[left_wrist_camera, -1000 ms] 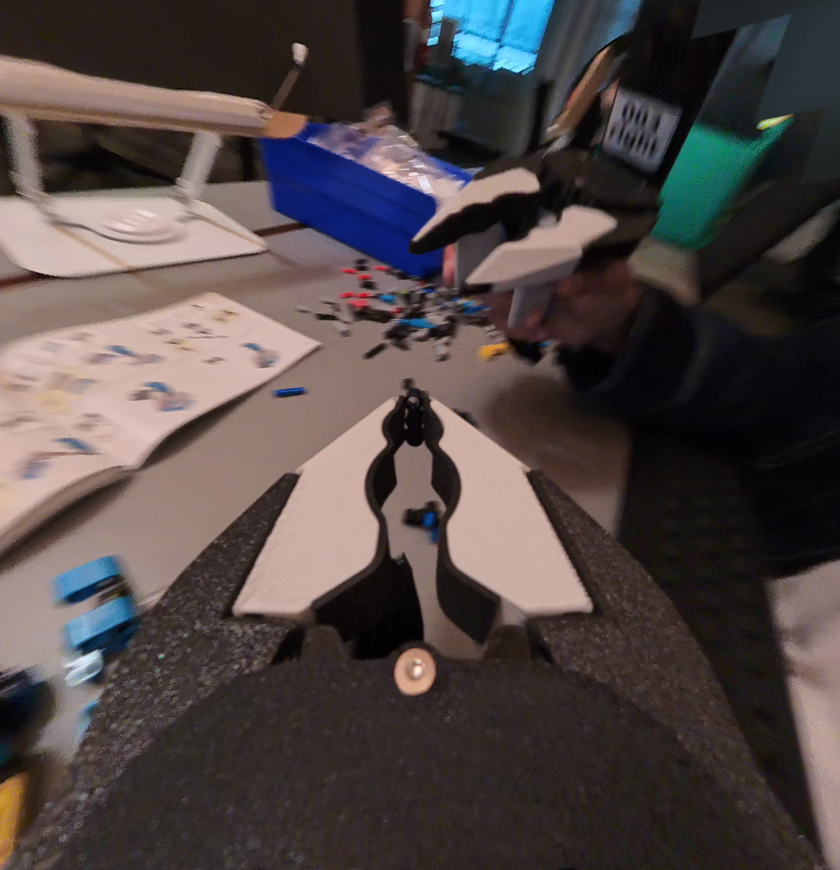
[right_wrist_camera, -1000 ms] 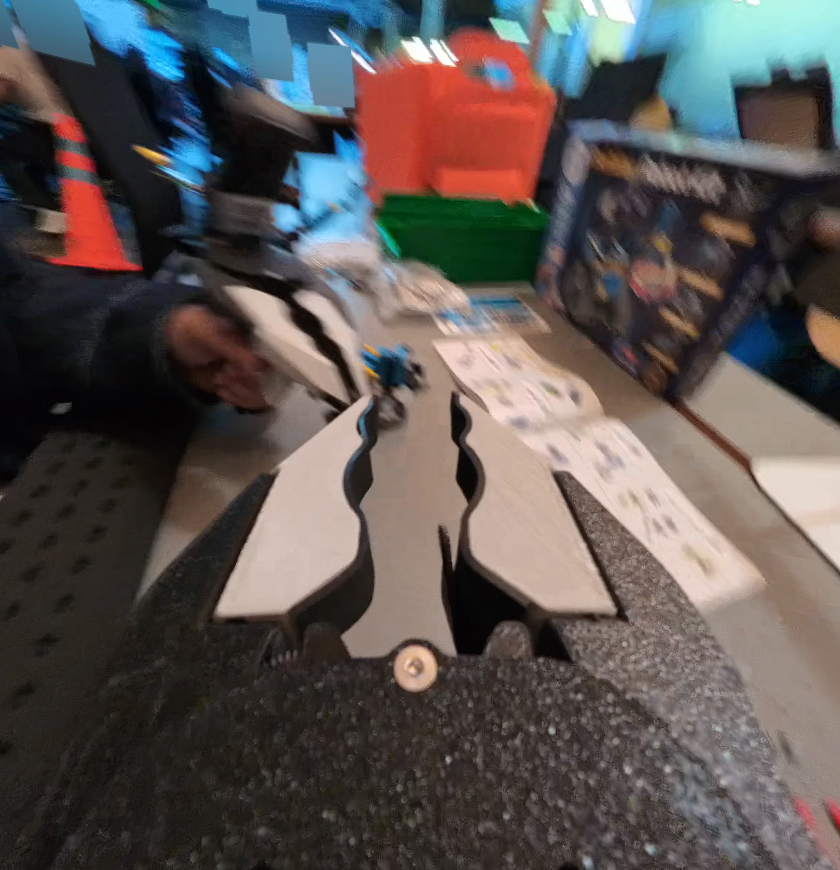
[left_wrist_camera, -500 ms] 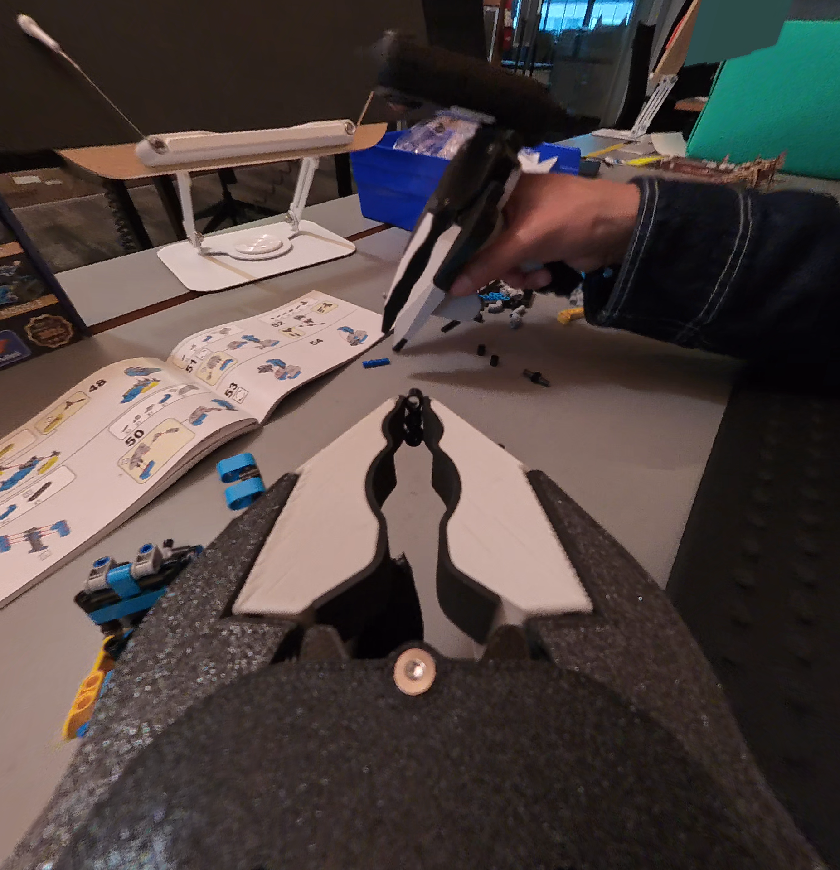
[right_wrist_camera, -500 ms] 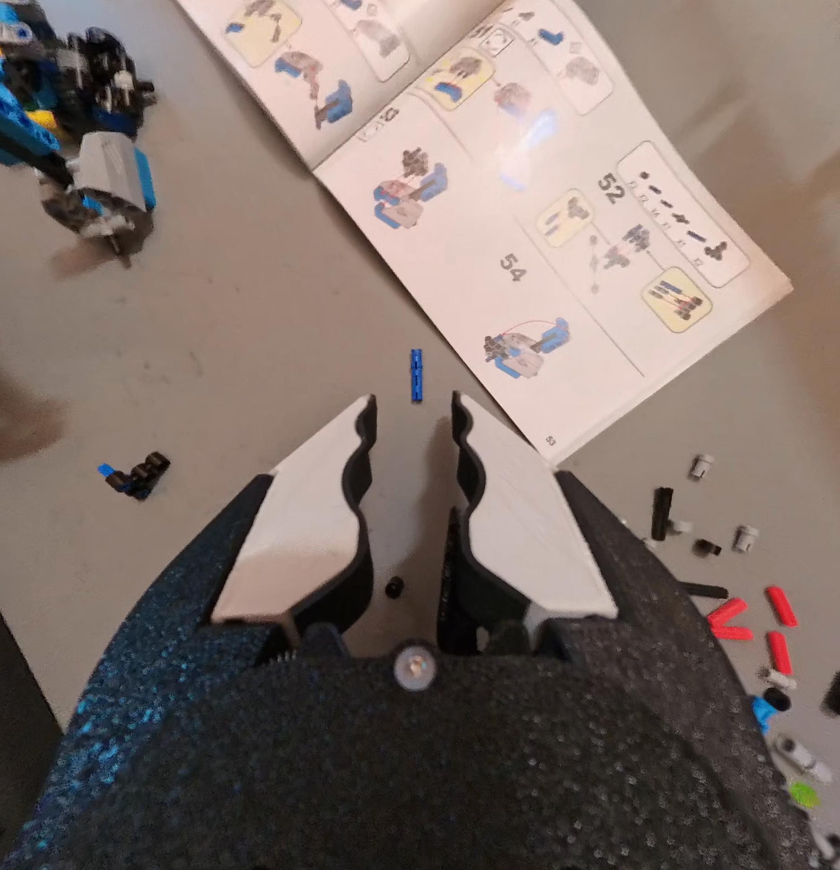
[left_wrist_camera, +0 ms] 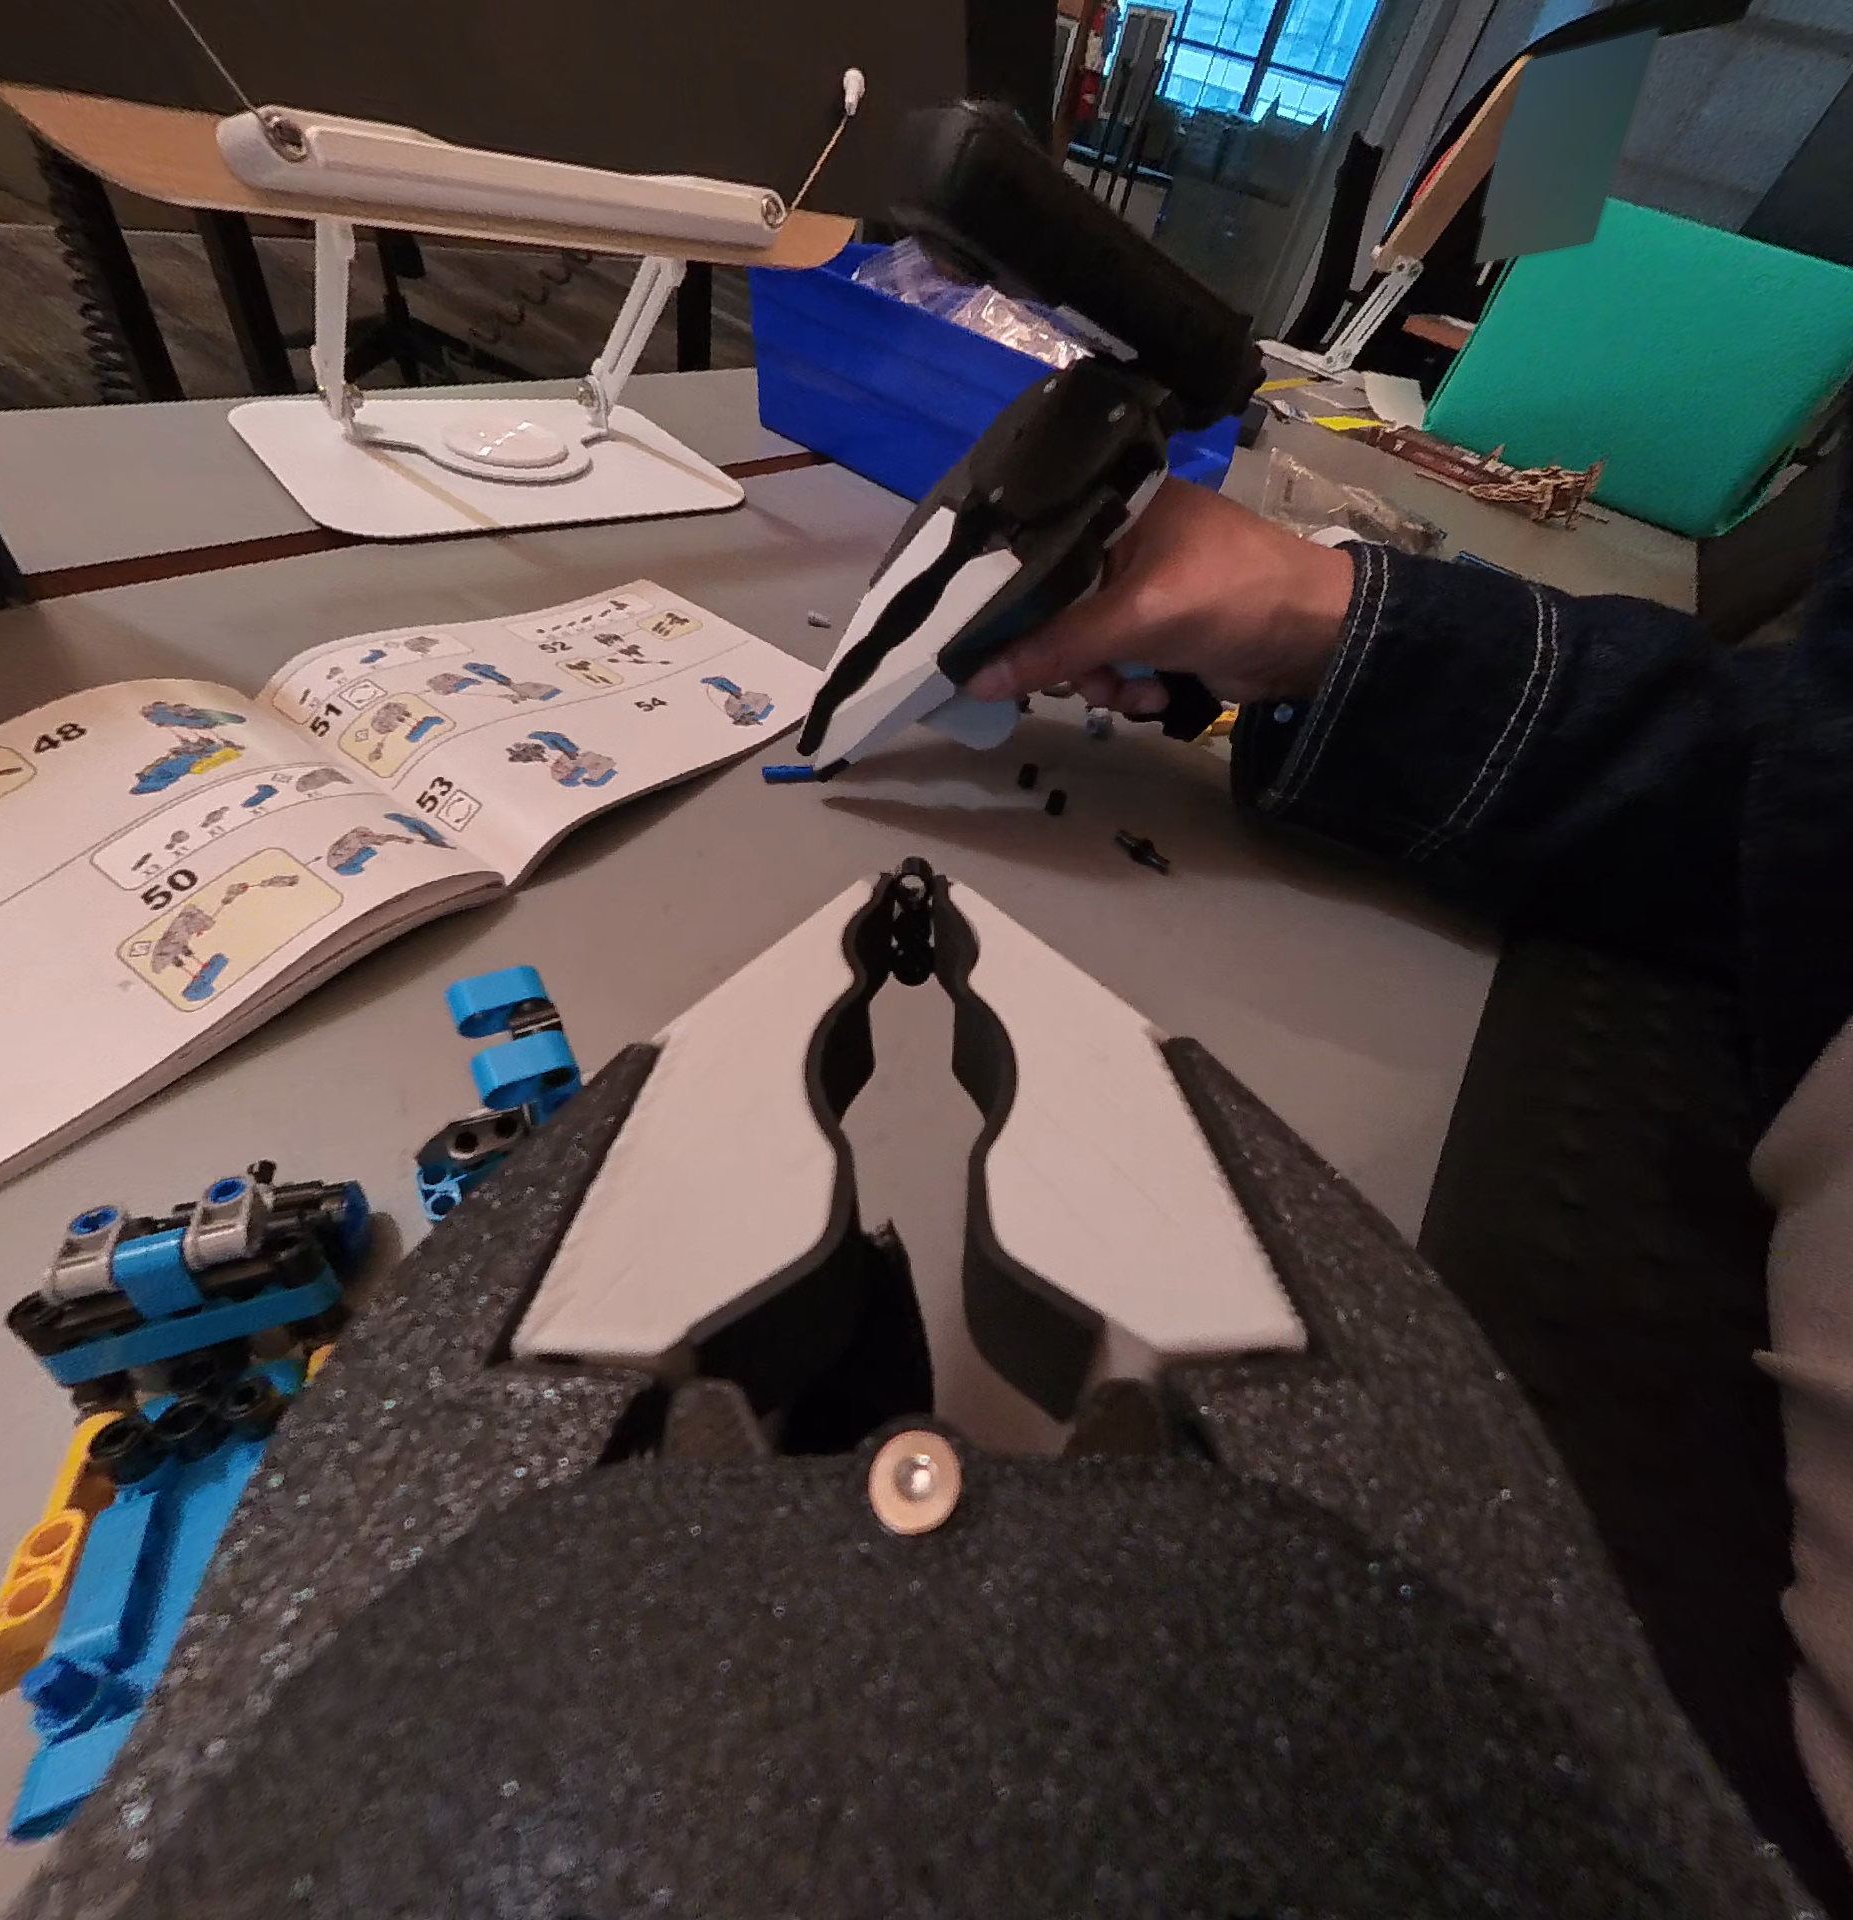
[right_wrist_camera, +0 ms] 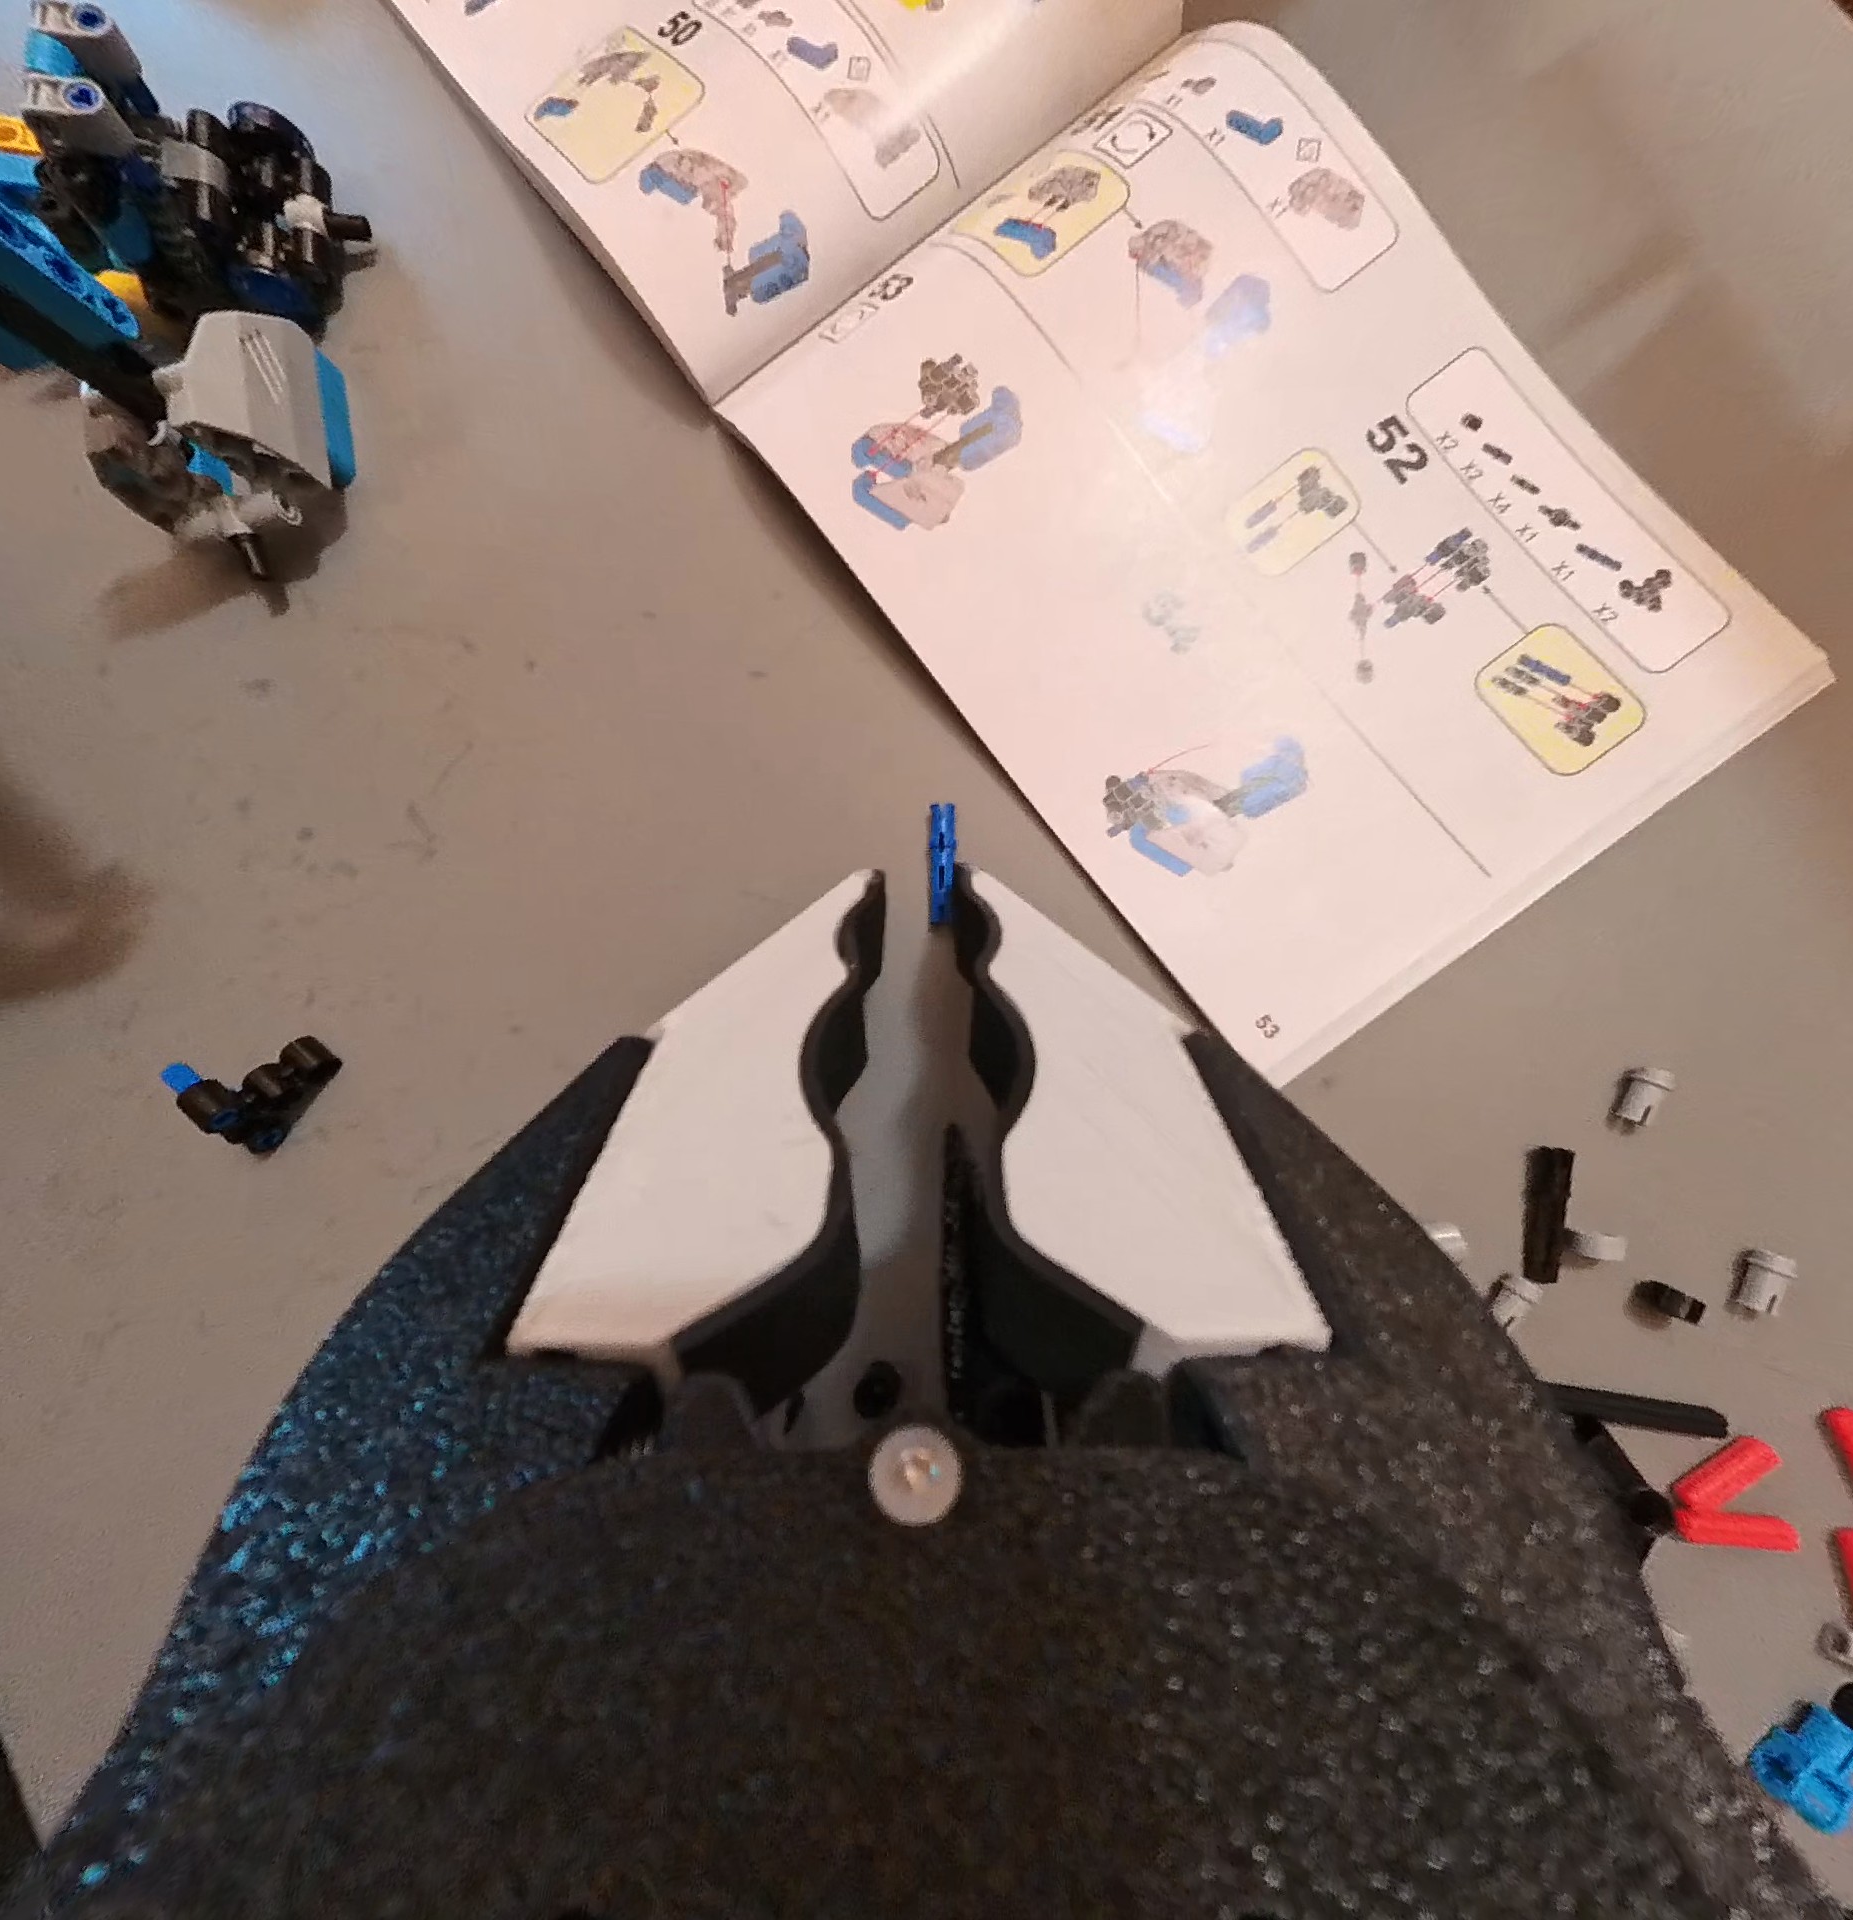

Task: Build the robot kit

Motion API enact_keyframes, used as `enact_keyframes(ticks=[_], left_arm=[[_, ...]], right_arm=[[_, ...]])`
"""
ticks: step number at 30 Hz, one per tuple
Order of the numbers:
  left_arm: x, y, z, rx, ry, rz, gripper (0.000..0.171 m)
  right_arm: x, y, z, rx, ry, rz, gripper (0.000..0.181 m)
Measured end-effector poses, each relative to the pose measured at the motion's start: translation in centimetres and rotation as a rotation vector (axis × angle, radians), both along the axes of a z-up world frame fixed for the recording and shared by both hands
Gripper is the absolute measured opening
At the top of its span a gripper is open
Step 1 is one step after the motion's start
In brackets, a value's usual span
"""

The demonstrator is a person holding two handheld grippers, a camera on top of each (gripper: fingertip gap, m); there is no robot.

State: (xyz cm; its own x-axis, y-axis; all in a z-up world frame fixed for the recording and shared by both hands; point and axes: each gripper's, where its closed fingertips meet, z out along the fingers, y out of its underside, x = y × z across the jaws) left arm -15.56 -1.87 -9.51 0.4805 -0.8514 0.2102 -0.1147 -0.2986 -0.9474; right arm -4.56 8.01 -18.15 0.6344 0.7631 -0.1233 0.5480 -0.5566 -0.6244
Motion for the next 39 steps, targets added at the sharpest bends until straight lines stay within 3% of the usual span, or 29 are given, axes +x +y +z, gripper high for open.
enact_keyframes(ticks=[7, 10, 13, 18, 29, 32, 39], left_arm=[[0.1, 0.0, -0.2, -0.015, 0.001, -0.004, 0.007], [0.0, 0.1, -0.2, -0.018, -0.002, 0.001, 0.007], [0.0, 0.2, -0.2, -0.021, 0.001, 0.006, 0.007], [-0.1, 0.1, -0.2, -0.016, 0.001, 0.008, 0.007], [-0.3, 0.0, 0.1, -0.050, -0.048, -0.003, 0.007], [-0.3, 0.0, 0.1, -0.055, -0.054, -0.004, 0.007], [-0.2, 0.0, -0.1, -0.055, -0.039, -0.004, 0.007]], right_arm=[[0.6, 0.1, 0.4, -0.018, 0.026, -0.021, 0.020], [1.3, -0.2, -0.7, -0.075, -0.098, -0.056, 0.022], [1.2, 0.4, 0.6, -0.053, -0.196, -0.115, 0.019], [-0.3, 0.1, 0.9, -0.064, -0.340, -0.032, 0.020], [0.9, 0.3, -0.7, -0.130, -0.528, -0.013, 0.015], [-0.1, -0.1, -1.0, -0.151, -0.468, 0.025, 0.004], [0.0, 0.0, -1.0, -0.186, -0.439, 0.049, 0.006]])
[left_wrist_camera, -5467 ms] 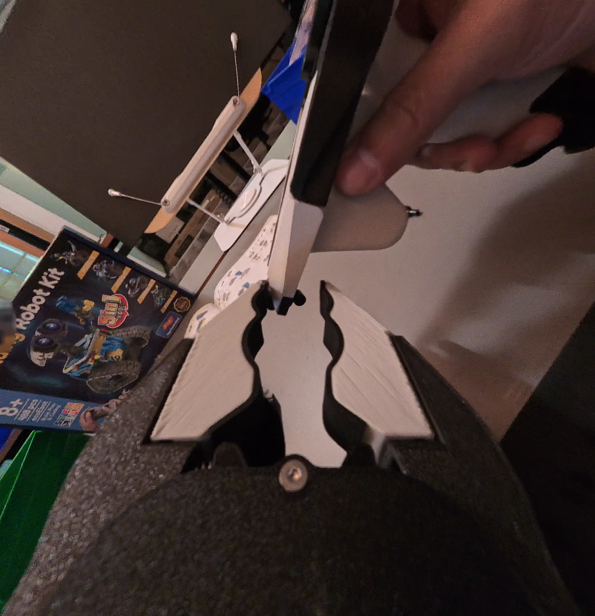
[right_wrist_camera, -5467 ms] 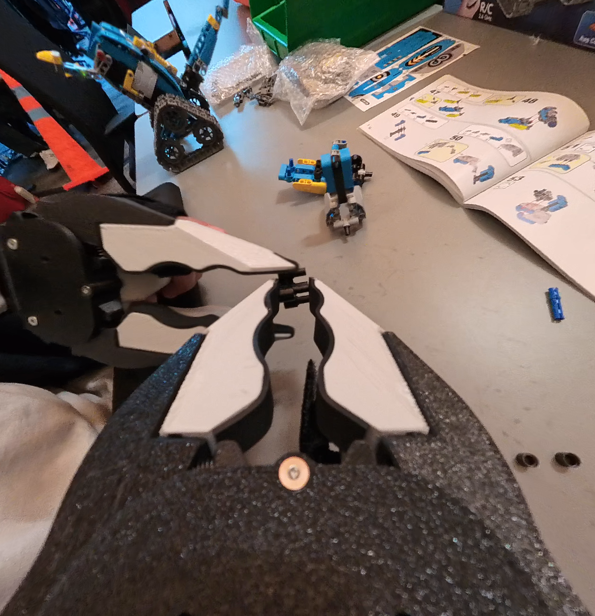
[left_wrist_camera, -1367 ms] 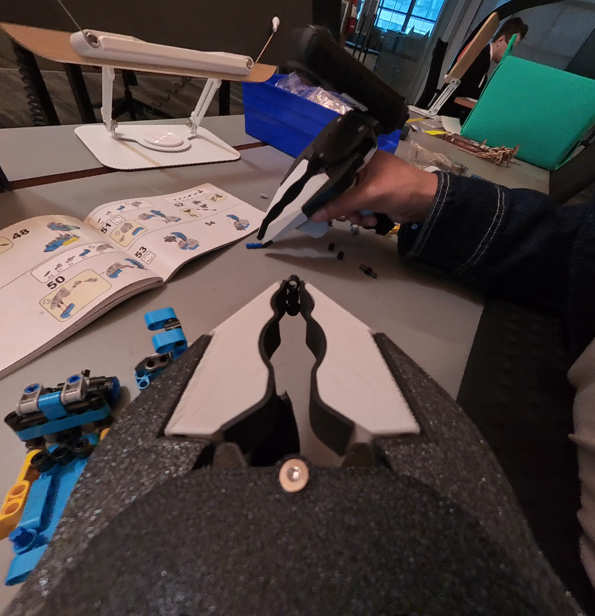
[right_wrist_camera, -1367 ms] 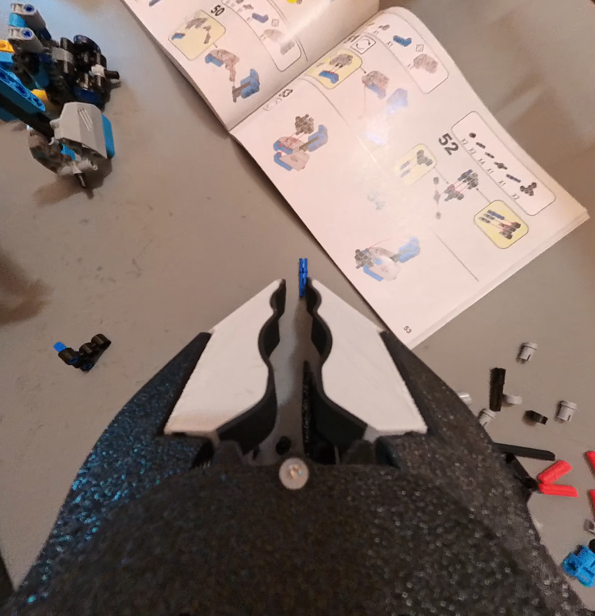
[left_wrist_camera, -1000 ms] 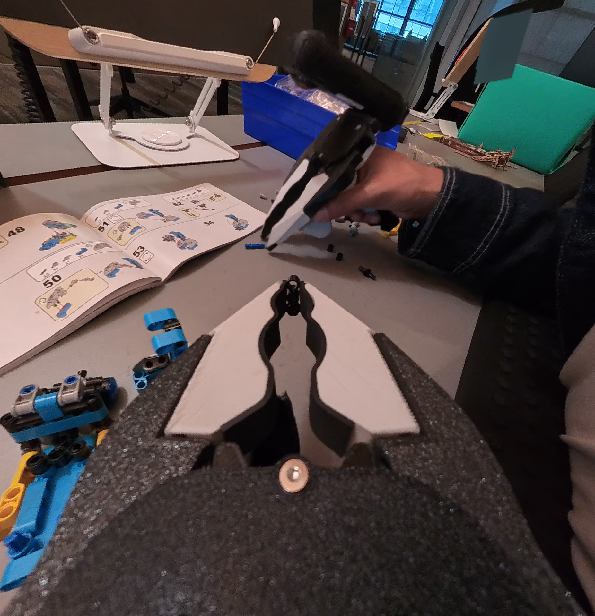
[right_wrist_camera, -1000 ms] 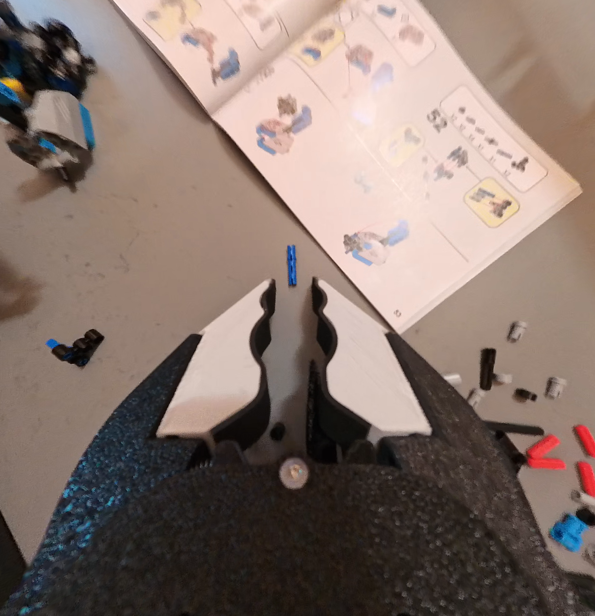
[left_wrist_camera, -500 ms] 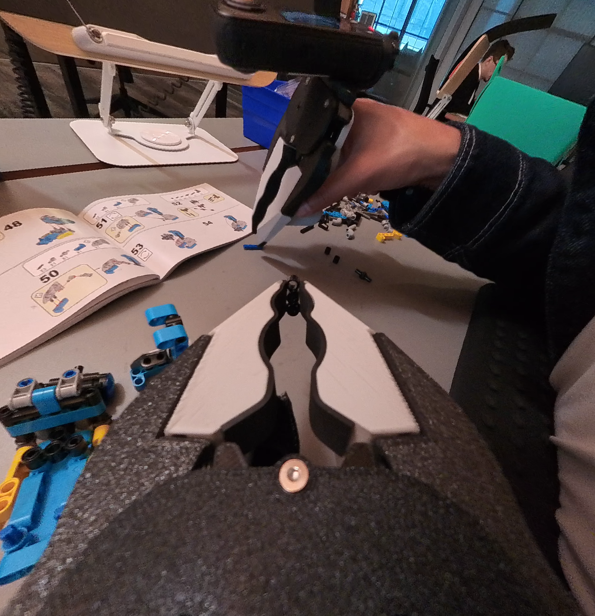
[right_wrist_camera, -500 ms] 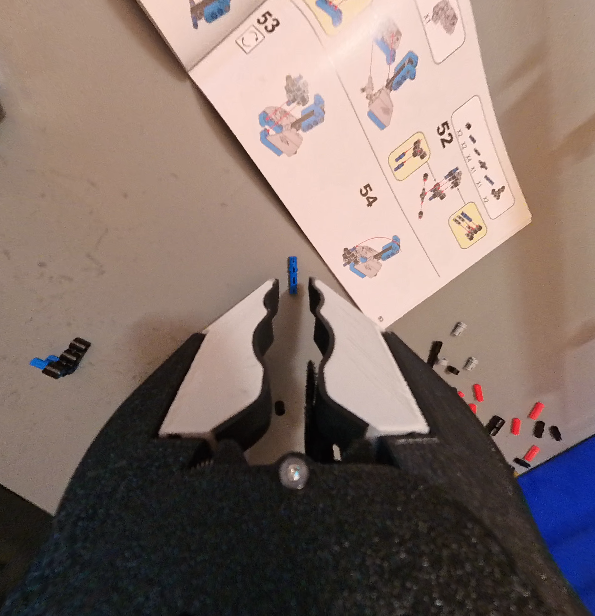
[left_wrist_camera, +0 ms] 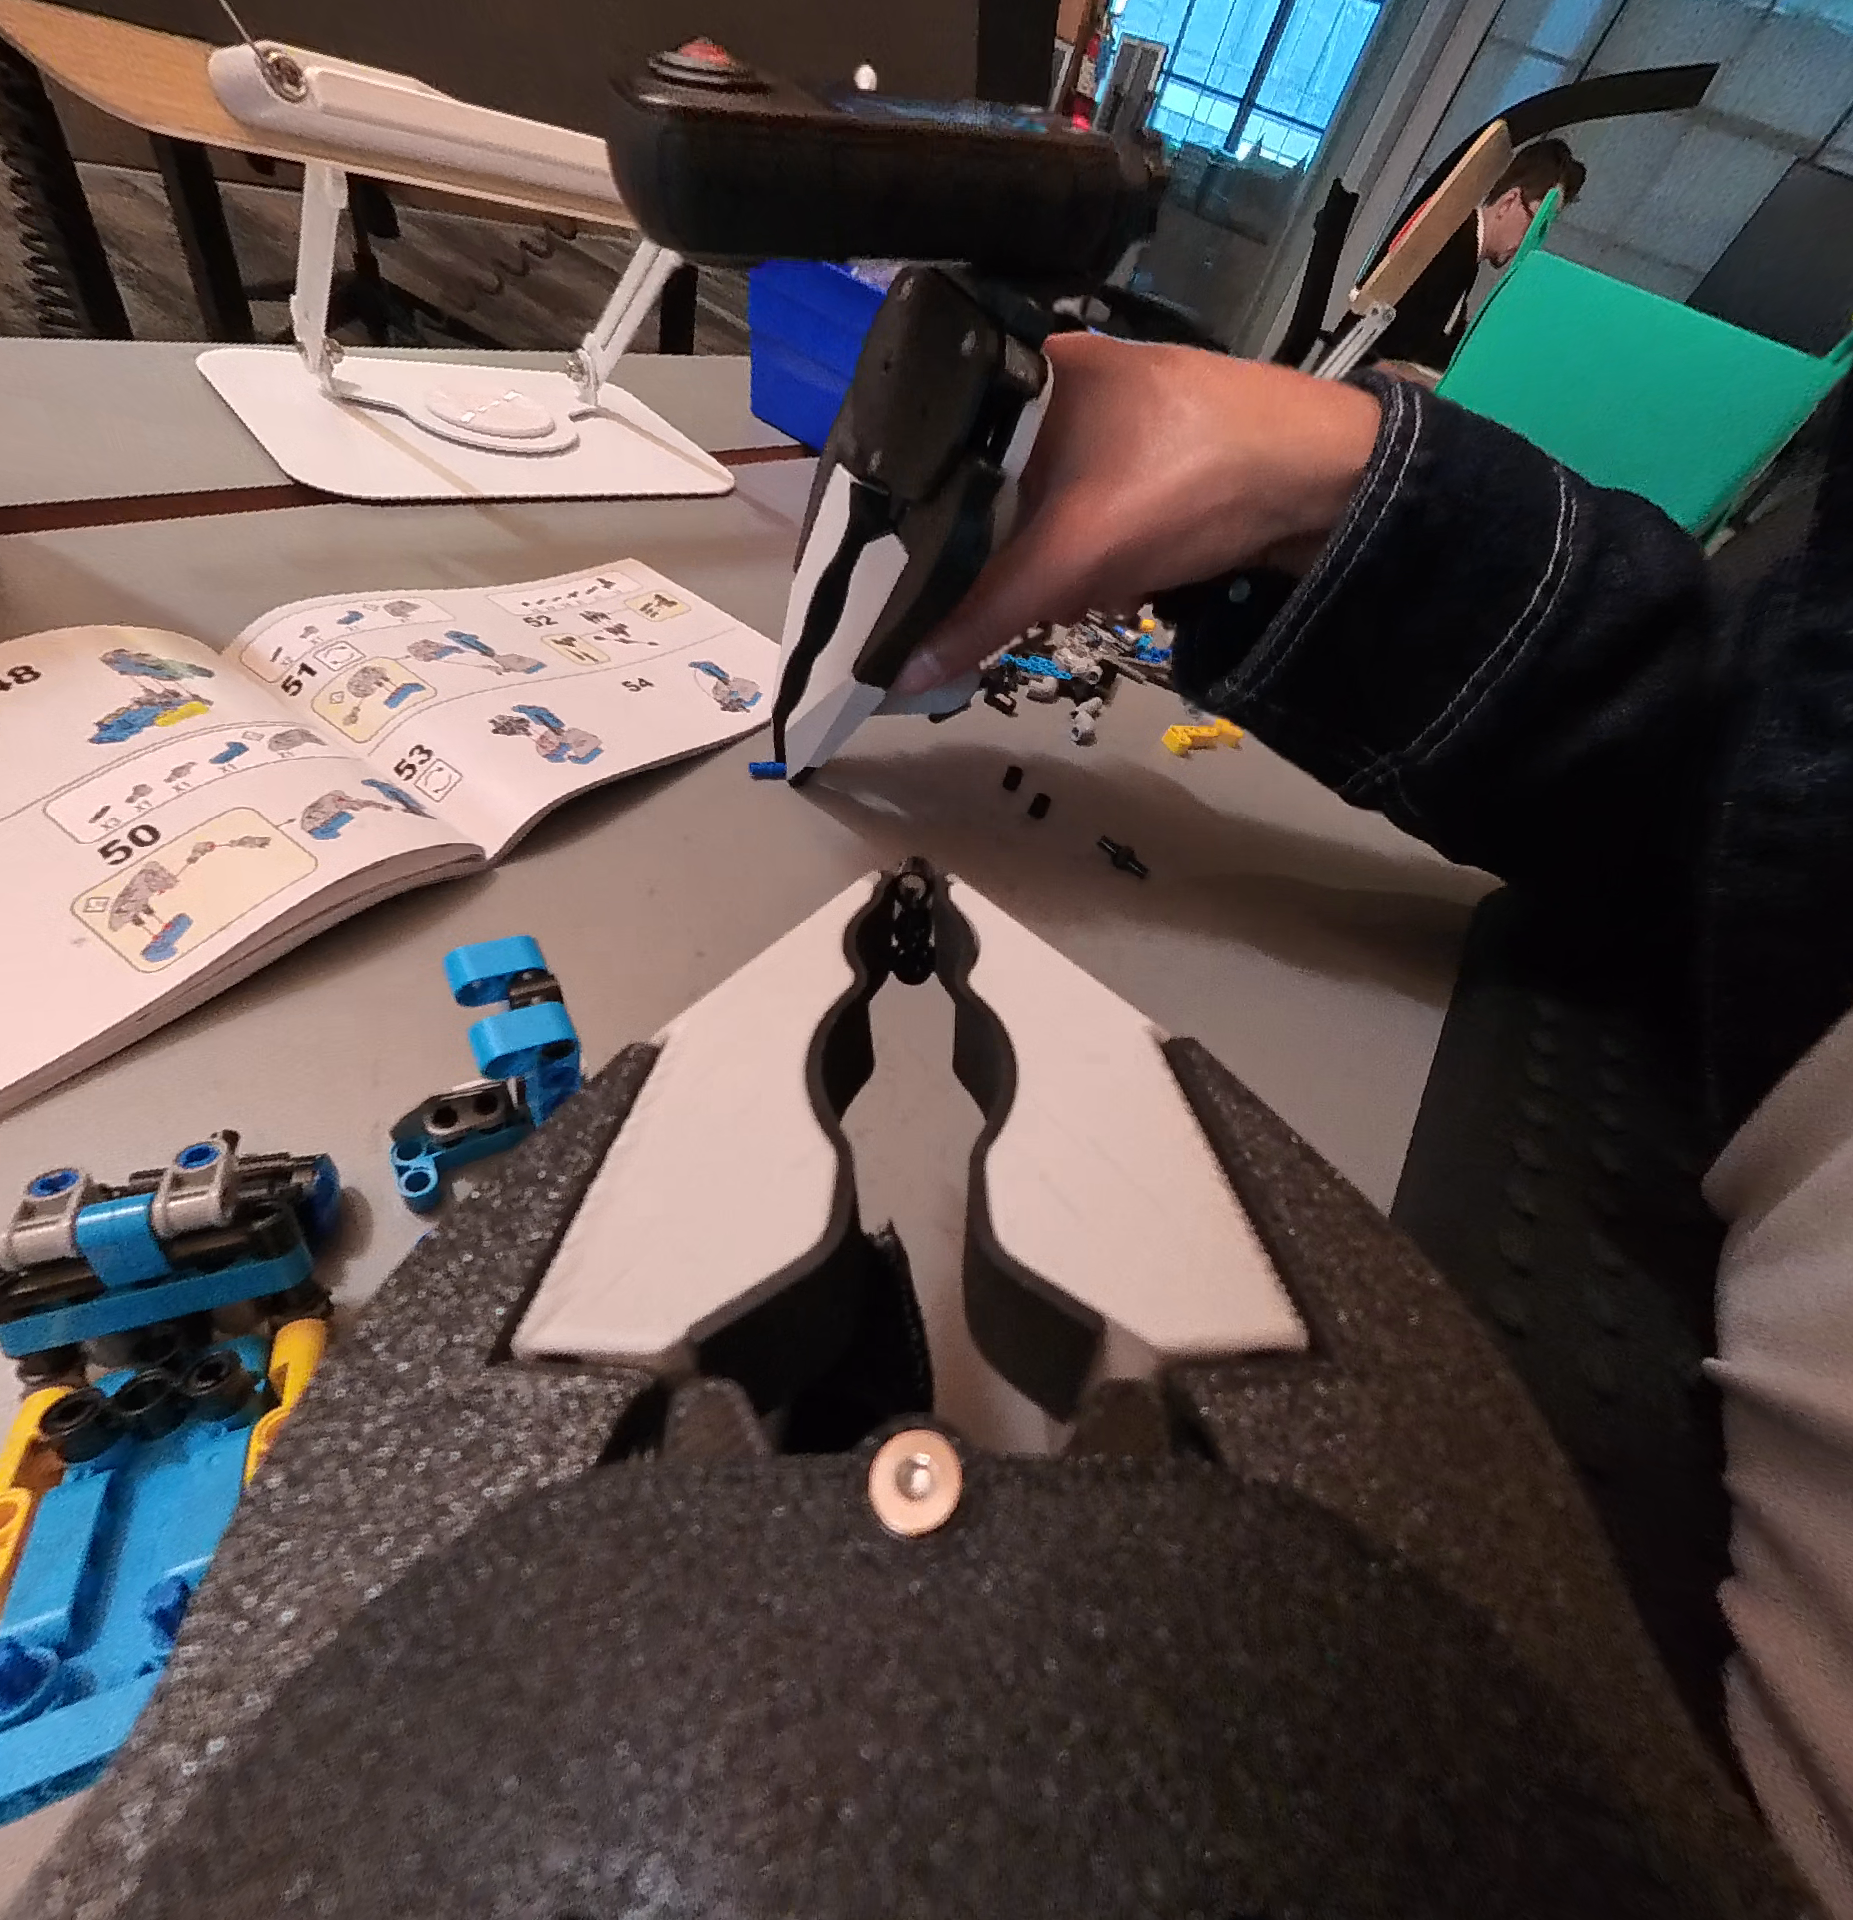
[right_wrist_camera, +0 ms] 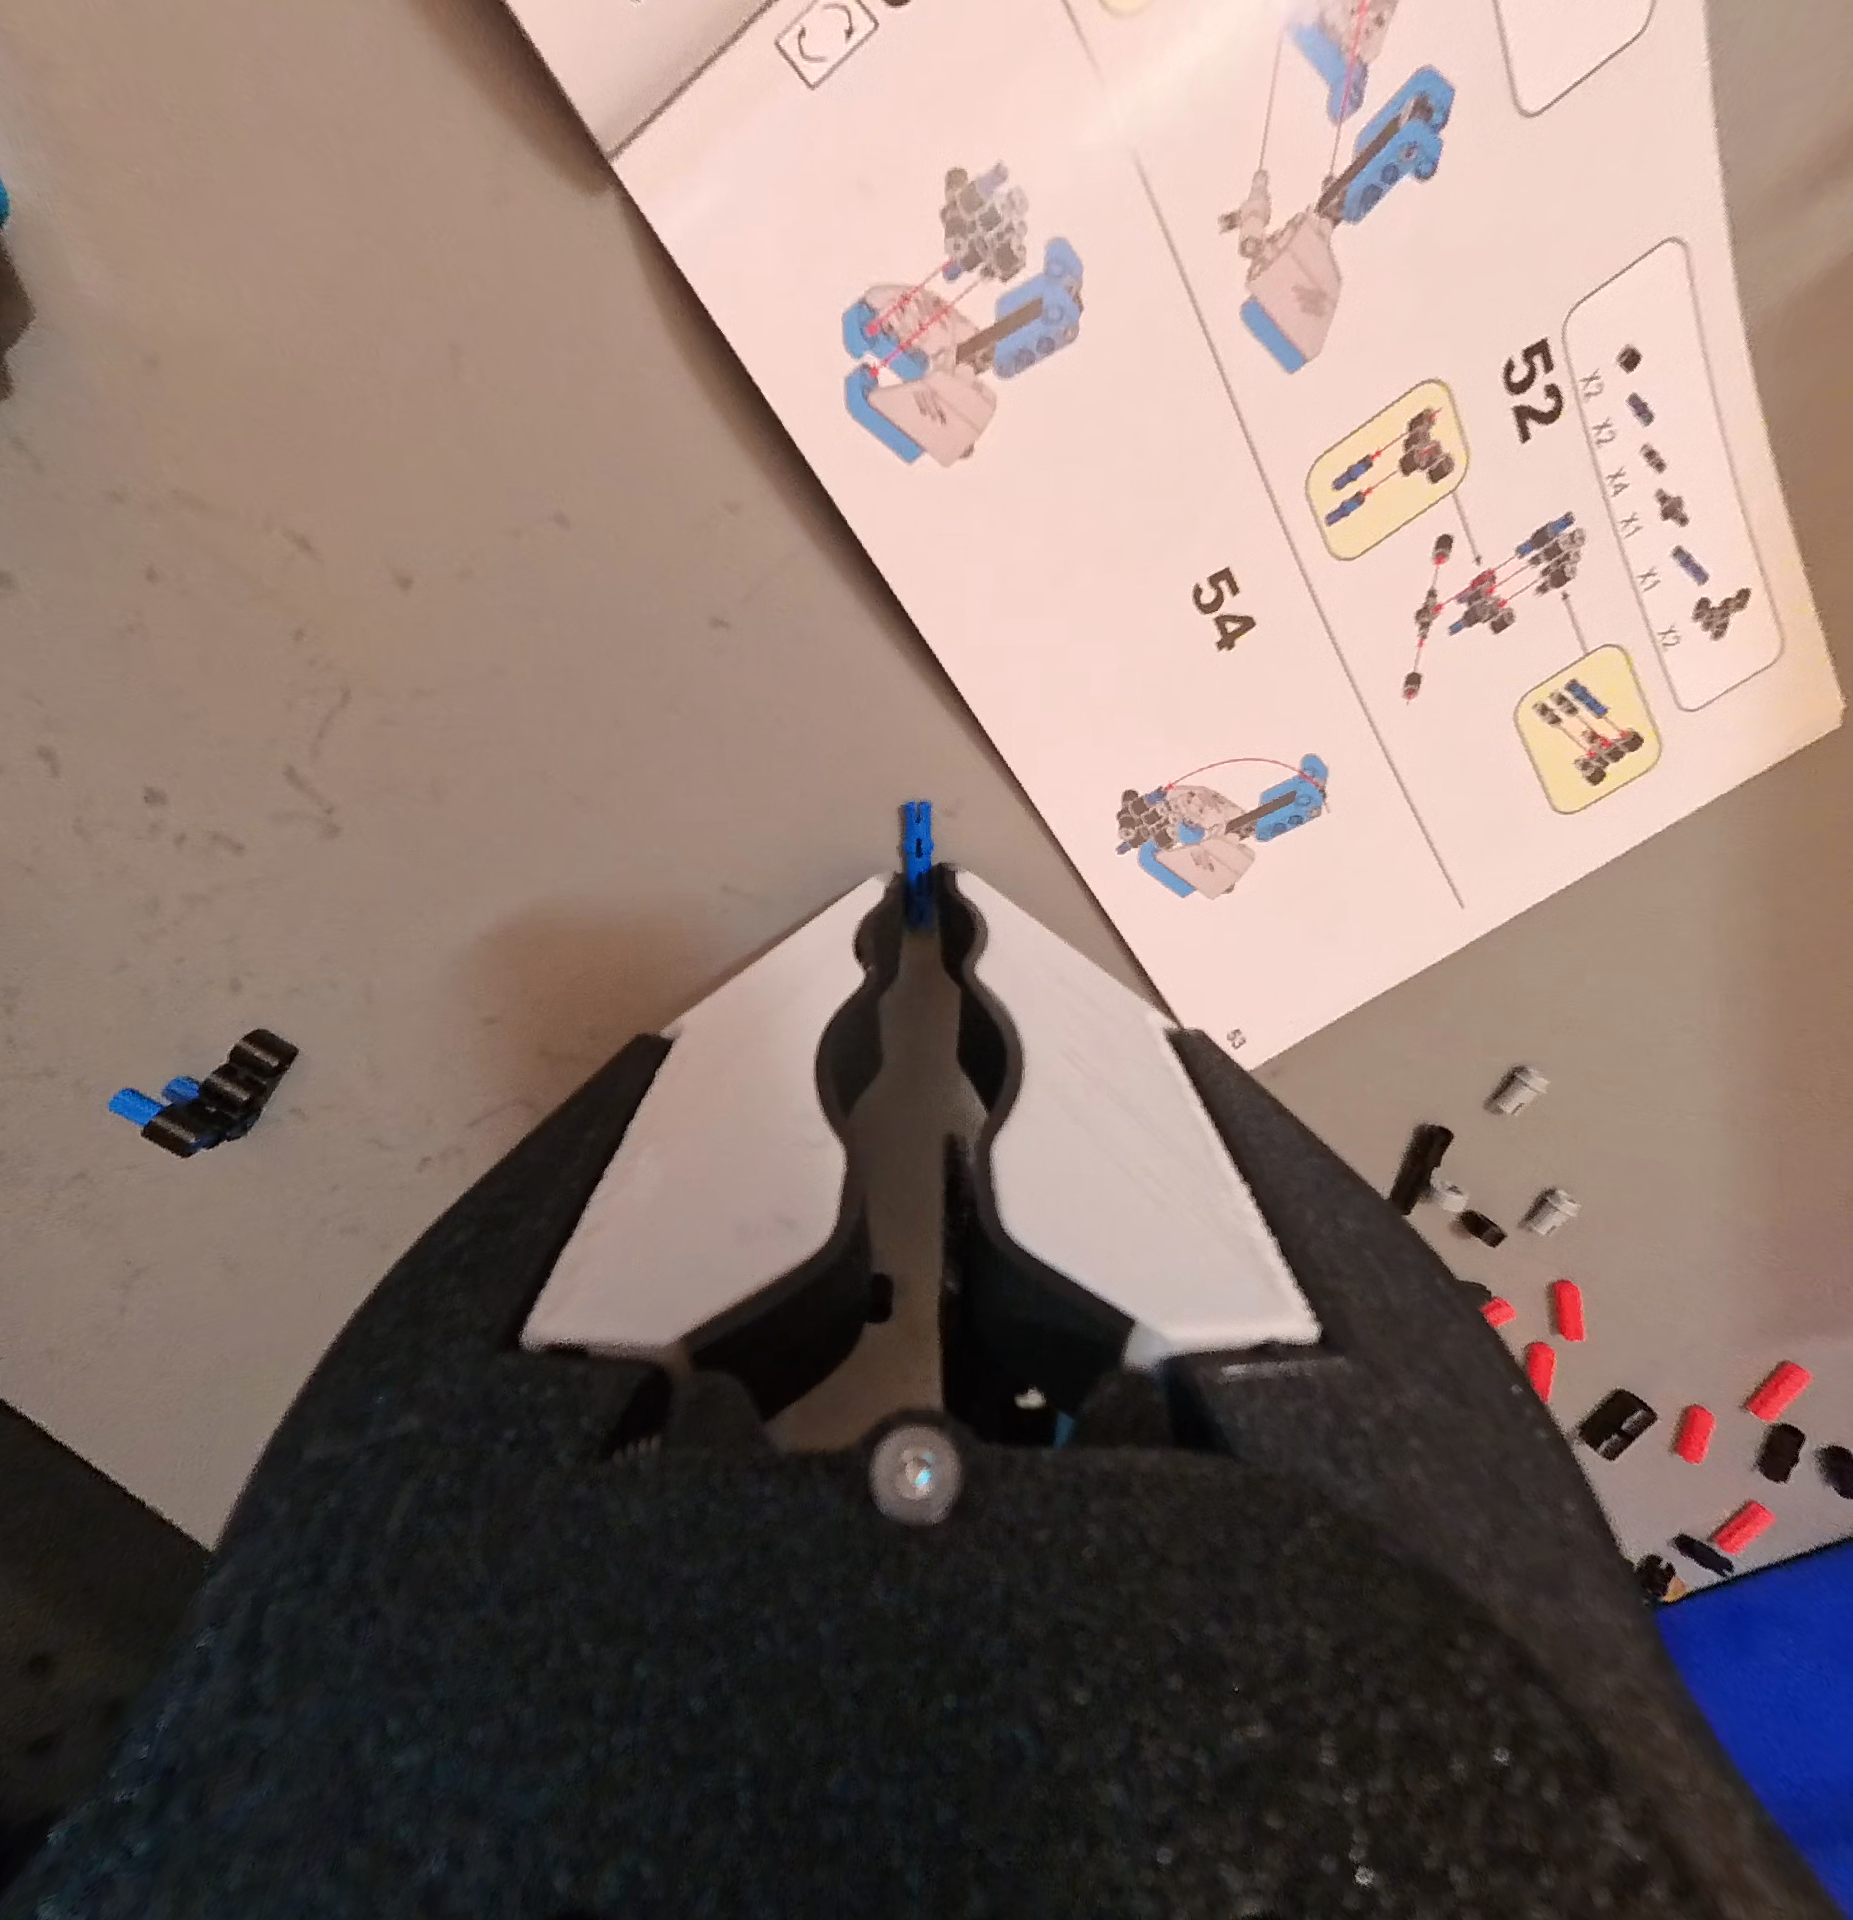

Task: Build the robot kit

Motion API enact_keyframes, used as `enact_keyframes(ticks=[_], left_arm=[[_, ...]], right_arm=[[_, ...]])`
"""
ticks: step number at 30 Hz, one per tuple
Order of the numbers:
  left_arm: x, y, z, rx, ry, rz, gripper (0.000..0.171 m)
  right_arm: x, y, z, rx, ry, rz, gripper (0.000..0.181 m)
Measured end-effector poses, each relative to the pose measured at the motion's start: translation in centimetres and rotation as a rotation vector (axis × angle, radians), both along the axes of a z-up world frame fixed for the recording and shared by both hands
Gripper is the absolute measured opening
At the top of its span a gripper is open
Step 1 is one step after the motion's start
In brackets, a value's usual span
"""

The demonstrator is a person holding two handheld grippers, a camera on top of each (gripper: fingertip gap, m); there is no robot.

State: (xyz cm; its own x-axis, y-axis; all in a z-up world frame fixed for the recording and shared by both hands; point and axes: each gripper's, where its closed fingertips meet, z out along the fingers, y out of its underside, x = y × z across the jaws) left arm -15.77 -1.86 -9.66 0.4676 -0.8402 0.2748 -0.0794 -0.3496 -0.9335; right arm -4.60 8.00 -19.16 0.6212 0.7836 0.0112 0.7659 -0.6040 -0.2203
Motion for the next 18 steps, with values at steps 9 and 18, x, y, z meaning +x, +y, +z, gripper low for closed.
enact_keyframes(ticks=[9, 18], left_arm=[[-1.7, 2.0, 0.2, 0.020, -0.001, 0.129, 0.007], [-2.1, 2.1, 0.1, 0.170, 0.147, 0.223, 0.007]], right_arm=[[-6.6, -3.4, 6.4, 0.100, 0.579, 0.142, 0.003], [-13.5, -11.2, 9.8, 0.147, 1.045, 0.135, 0.004]])
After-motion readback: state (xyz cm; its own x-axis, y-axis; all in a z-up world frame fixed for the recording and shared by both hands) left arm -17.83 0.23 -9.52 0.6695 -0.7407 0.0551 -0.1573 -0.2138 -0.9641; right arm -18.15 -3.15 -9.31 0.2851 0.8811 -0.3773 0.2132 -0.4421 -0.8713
